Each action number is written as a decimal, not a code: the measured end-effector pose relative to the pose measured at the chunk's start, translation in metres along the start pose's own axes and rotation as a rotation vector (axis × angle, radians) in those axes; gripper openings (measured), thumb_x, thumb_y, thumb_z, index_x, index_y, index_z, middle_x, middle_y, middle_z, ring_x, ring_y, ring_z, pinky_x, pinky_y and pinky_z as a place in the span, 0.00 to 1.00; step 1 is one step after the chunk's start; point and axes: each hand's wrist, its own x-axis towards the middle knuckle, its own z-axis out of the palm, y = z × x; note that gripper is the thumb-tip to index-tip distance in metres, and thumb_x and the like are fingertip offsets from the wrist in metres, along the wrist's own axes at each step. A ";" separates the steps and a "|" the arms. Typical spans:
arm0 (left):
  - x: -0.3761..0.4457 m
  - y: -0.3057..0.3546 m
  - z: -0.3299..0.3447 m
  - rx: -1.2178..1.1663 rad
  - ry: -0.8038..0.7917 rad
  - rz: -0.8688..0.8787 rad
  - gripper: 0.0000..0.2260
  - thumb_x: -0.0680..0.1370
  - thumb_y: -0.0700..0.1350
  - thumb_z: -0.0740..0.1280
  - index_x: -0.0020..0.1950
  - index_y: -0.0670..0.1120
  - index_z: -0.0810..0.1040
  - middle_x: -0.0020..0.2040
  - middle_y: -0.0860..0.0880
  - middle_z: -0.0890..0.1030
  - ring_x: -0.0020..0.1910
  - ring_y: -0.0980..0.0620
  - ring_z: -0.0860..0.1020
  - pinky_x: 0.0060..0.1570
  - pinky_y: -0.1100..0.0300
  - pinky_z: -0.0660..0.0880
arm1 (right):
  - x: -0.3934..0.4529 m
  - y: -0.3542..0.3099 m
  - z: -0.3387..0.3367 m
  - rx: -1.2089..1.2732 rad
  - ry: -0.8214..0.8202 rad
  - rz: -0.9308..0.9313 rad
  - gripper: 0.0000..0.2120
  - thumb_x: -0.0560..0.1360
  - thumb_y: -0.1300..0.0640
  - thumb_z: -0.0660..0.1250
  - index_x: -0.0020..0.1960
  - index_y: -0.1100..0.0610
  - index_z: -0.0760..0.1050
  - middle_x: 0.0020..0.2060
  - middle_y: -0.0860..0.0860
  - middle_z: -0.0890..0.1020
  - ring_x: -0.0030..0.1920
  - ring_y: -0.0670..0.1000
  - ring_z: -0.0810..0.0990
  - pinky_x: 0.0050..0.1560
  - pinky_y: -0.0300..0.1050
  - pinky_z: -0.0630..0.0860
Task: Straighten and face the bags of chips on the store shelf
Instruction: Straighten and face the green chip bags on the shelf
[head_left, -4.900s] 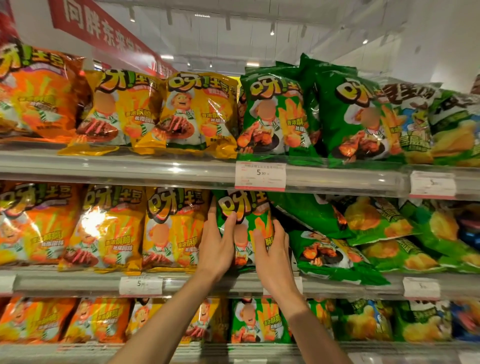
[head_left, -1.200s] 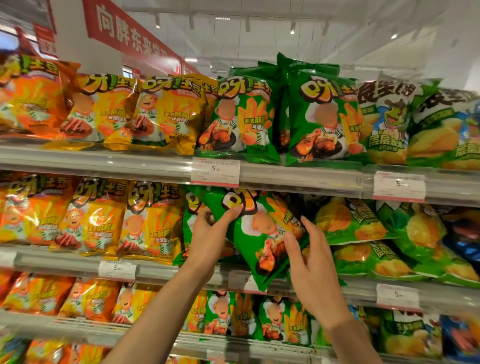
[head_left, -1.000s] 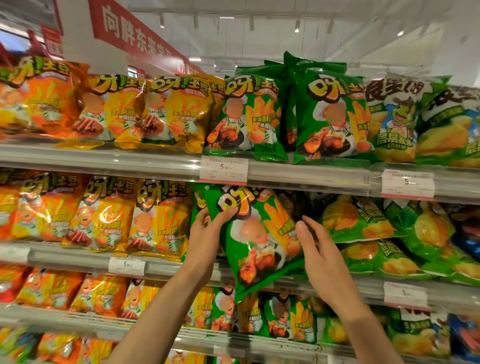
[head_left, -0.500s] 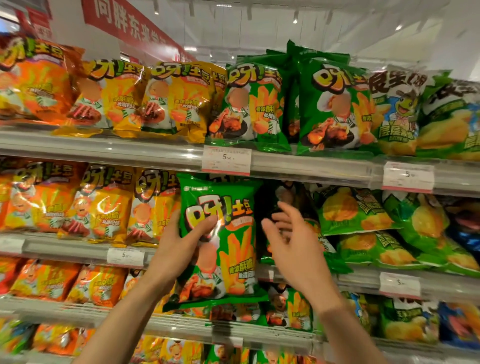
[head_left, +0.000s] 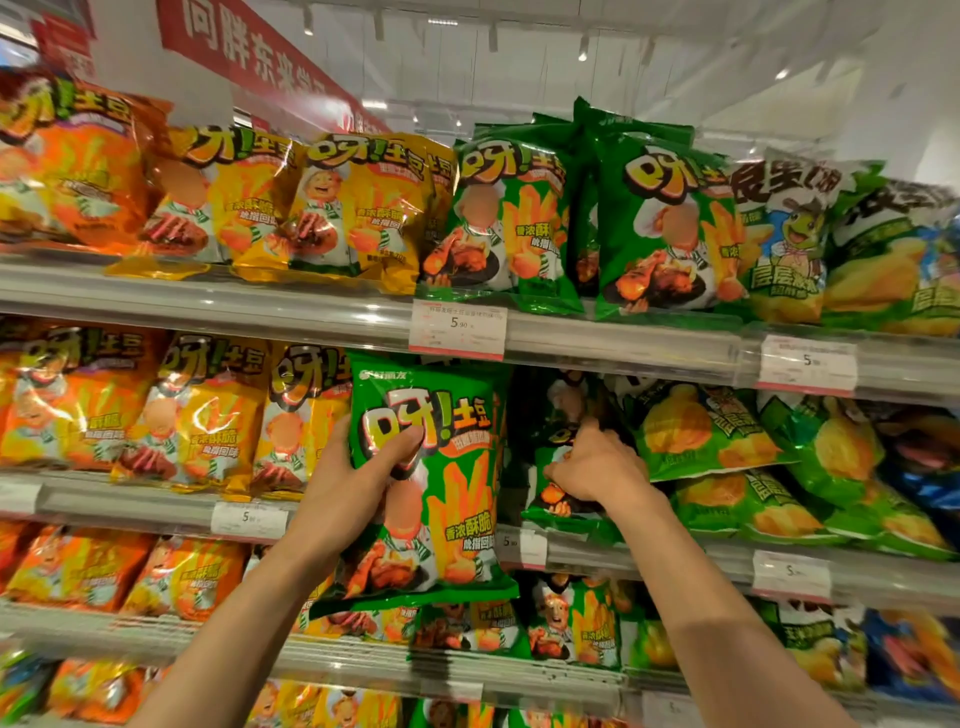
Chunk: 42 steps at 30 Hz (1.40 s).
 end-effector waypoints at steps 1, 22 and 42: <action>0.000 0.000 -0.001 0.005 0.000 0.003 0.23 0.74 0.60 0.71 0.67 0.58 0.71 0.56 0.56 0.81 0.51 0.56 0.81 0.42 0.59 0.75 | 0.000 0.002 -0.003 0.041 0.011 0.002 0.31 0.75 0.46 0.69 0.71 0.58 0.64 0.66 0.59 0.73 0.65 0.61 0.74 0.61 0.51 0.74; 0.008 -0.007 -0.010 0.052 0.007 -0.043 0.41 0.64 0.72 0.73 0.73 0.60 0.67 0.67 0.55 0.77 0.63 0.51 0.78 0.62 0.46 0.76 | 0.030 -0.007 0.057 0.219 0.592 -0.371 0.34 0.79 0.50 0.66 0.78 0.61 0.56 0.74 0.66 0.62 0.73 0.66 0.63 0.74 0.63 0.61; -0.018 -0.007 0.018 -0.061 -0.072 -0.010 0.25 0.72 0.61 0.72 0.67 0.61 0.71 0.58 0.61 0.81 0.55 0.60 0.81 0.50 0.62 0.77 | -0.023 0.020 0.032 0.733 0.161 -0.326 0.24 0.83 0.42 0.56 0.76 0.49 0.63 0.72 0.47 0.69 0.69 0.44 0.68 0.68 0.42 0.64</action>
